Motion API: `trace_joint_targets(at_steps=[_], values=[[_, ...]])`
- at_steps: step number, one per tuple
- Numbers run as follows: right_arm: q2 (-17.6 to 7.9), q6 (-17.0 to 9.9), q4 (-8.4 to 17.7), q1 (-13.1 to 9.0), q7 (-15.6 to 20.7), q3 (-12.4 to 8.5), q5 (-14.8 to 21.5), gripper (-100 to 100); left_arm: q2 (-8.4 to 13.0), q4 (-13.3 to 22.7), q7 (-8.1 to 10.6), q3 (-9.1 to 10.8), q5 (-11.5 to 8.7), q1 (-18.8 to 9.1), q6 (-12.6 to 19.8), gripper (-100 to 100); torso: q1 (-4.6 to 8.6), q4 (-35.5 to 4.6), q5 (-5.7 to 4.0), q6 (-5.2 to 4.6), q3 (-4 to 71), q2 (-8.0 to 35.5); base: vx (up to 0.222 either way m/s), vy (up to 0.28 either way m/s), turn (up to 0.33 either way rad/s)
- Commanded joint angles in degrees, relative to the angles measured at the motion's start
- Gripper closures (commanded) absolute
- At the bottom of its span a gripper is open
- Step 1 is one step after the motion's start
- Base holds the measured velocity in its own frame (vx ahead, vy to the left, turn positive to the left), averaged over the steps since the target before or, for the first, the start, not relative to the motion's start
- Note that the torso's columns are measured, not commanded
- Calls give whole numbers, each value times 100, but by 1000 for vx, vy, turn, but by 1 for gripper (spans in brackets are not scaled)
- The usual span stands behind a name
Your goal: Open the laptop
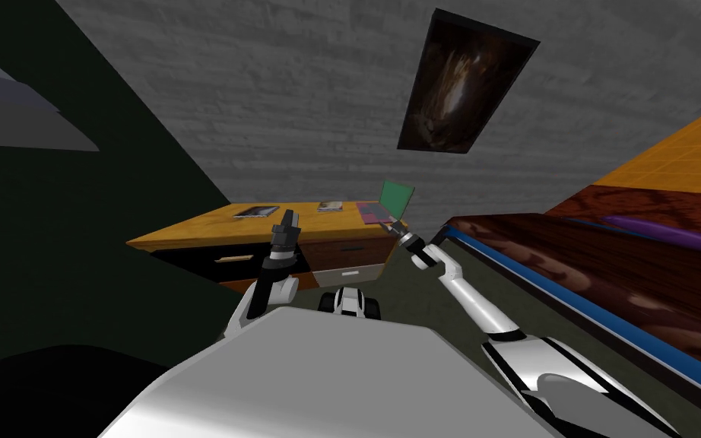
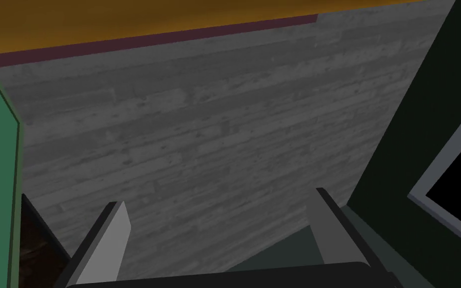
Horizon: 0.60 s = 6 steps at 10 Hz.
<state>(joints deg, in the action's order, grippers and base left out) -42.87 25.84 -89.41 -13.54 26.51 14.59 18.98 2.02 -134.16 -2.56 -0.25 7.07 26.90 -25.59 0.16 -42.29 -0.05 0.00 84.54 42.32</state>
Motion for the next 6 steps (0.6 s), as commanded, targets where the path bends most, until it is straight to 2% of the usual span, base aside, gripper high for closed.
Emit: trace_joint_targets(at_steps=[1, 2, 3, 4, 5, 6], values=[[-463, -24, 413, -435, 212, 201, 222, -100, 0, 0, 0, 0, 0, 0, 0, 0, -16, 0, 4, -2, 1, -1, 5, 113, -32], [-493, -24, 539, -520, 212, 201, 222, -100, -1, 0, 0, -1, 0, 0, 0, 0, -36, 1, 10, 1, 2, -2, 14, 92, -25], [-716, -28, 783, -757, 310, 293, 323, -100, -1, 0, 0, -1, 0, 0, 0, 0, -24, 2, 8, 1, 4, -6, 22, 84, -26], [-892, -33, 965, -914, 404, 382, 421, -100, -1, 0, 0, -1, 0, 0, 0, 0, -14, 2, 5, -1, 5, -7, 27, 88, -35], [-936, -33, 1054, -988, 404, 382, 421, -100, -1, 0, 0, 0, 0, 0, 0, 0, -13, 2, 4, 0, 5, -8, 14, 59, -14], [-1152, -38, 1304, -1212, 495, 468, 516, -100, 0, 0, 0, 0, 0, 0, 0, 0, -5, 1, 2, 0, 2, -2, -1, 64, -7]])
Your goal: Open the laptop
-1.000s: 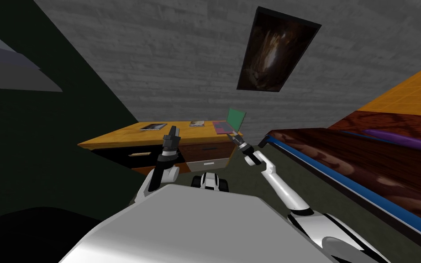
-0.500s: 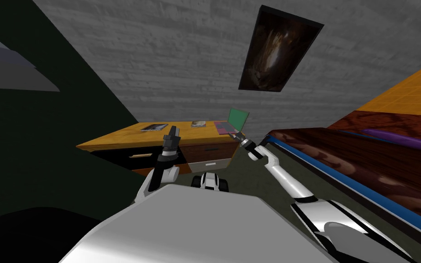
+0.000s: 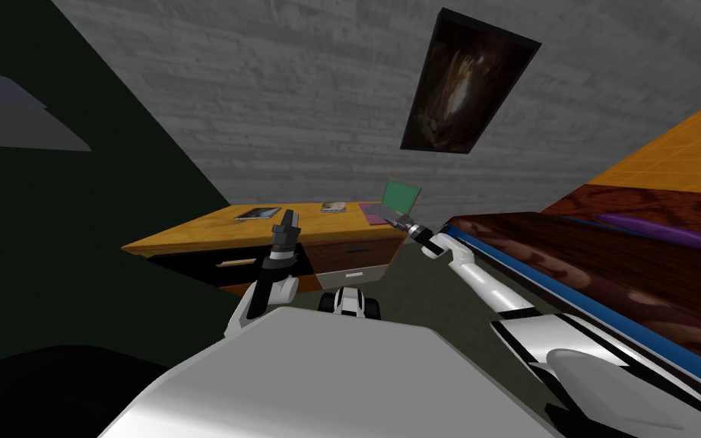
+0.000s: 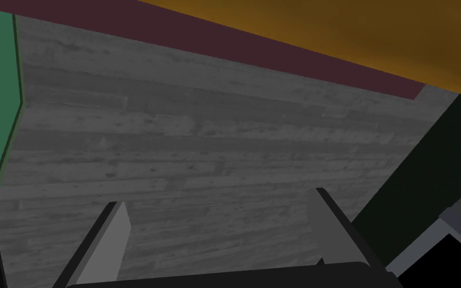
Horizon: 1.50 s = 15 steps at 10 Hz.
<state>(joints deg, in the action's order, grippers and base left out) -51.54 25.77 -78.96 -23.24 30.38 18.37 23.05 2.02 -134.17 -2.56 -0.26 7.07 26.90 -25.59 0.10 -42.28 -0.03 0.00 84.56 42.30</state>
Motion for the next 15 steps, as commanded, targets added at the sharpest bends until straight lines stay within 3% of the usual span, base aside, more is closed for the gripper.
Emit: trace_joint_targets(at_steps=[1, 2, 4, 5, 8, 9, 11, 15], values=[[-453, -36, 460, -457, 195, 172, 200, -100, 0, 0, 0, 0, 0, 0, 0, 0, -6, -2, 2, -1, -3, 5, 9, 95, -30], [-495, -36, 501, -457, 195, 172, 200, -100, 0, 0, 0, 0, 0, 0, 0, 0, -18, -1, 5, -1, -2, 2, 14, 71, -17], [-873, -45, 894, -830, 357, 326, 369, -100, 0, 0, 0, 0, 0, 0, 0, 0, -5, 0, 2, -2, 2, -3, 16, 68, -10], [-889, -45, 951, -858, 357, 326, 369, -100, 0, 0, 0, 0, 0, 0, 0, 0, -11, 0, 3, 0, 1, -2, 3, 66, -21], [-1401, -55, 1517, -1370, 566, 524, 586, -100, 0, 0, 0, 0, 0, 0, 0, 0, -11, 0, 4, -1, 1, -2, 8, 69, -21], [-1406, -55, 1517, -1370, 566, 524, 586, -100, 0, 0, 0, 0, 0, 0, 0, 0, -15, 0, 4, 0, 1, -2, 11, 56, -7], [-1692, -58, 1808, -1642, 678, 629, 702, -100, 0, 0, 0, 0, 0, 0, 0, 0, 1, -6, 2, -5, -1, 1, 3, 50, -7], [-1919, -59, 2024, -1850, 765, 709, 791, -100, 0, 0, 0, 0, 0, 0, 0, 0, -12, -4, 5, -3, -1, 1, 5, 38, -12]])
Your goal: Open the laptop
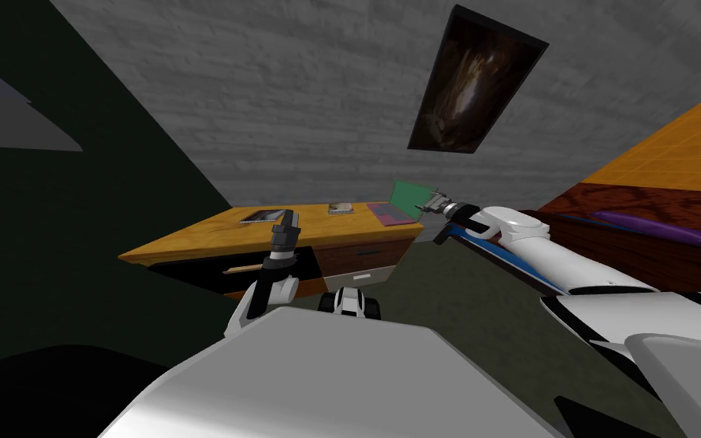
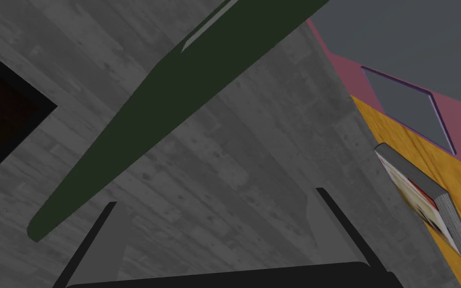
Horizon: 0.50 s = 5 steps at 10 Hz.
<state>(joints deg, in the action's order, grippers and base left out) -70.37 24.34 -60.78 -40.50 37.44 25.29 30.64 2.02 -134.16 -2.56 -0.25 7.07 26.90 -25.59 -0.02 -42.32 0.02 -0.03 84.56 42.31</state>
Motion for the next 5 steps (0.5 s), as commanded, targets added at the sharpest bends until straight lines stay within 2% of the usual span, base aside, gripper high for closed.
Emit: trace_joint_targets(at_steps=[1, 2, 3, 4, 5], values=[[-190, 85, 345, -260, 117, 70, 92, -100, 0, 0, 0, 0, 0, 0, 0, 0, 5, 1, -2, 1, 1, -2, 2, 35, 6], [-102, 114, 301, -185, 94, 34, 57, -100, 0, 0, 0, 0, 0, 0, 0, 0, 8, -2, -2, -4, -1, 2, 1, 17, -2], [-205, 133, 339, -230, 44, 66, 64, -100, 0, 0, 0, 0, 0, 0, 0, 0, 12, 1, -5, 1, -2, 2, 81, 52, 67], [-157, 149, 366, -234, 85, 54, 65, -100, 0, 0, 0, 0, 0, 1, 0, 0, -5, 8, 0, 5, 13, -23, 55, 32, 10], [-163, 156, 373, -240, 76, 56, 66, 100, 0, 0, 0, 0, 0, 1, 0, 0, 2, 9, -2, 3, 10, -13, 8, 6, -4]])
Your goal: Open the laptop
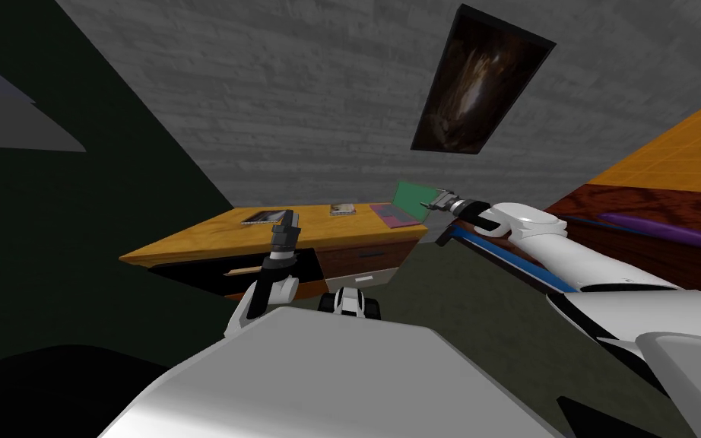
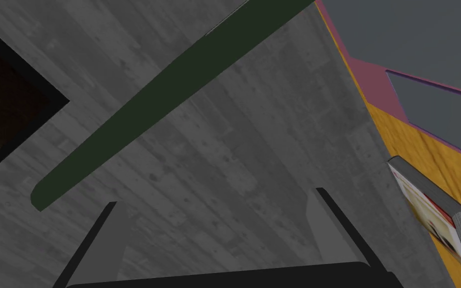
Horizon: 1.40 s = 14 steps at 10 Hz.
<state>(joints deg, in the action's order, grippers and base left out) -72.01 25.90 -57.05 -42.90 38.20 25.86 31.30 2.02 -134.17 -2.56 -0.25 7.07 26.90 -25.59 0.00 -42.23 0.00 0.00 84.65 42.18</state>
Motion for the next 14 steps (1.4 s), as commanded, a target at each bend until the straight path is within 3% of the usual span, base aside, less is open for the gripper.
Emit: trace_joint_targets(at_steps=[1, 11, 13, 14], values=[[79, -103, -57, 4, 192, -3, 90, 100, 0, 0, 0, 0, 0, 0, 0, 0, 9, -7, -3, -1, -12, 18, -19, 8, 10], [702, -924, -505, 32, 1680, -30, 812, 100, 0, 1, 0, 0, 0, -1, 0, 0, 3, -4, -1, 0, -7, 9, -50, 5, 11], [780, -1026, -561, 35, 1915, -33, 902, 100, 0, 1, 0, 0, 0, -1, 0, 0, -1, -7, 0, -2, -10, 13, -40, 7, 6], [740, -970, -538, 38, 1797, -31, 855, 100, 0, 1, 0, 0, 0, -1, 0, 0, -2, -4, 0, 0, -7, 8, -18, 4, 3]])
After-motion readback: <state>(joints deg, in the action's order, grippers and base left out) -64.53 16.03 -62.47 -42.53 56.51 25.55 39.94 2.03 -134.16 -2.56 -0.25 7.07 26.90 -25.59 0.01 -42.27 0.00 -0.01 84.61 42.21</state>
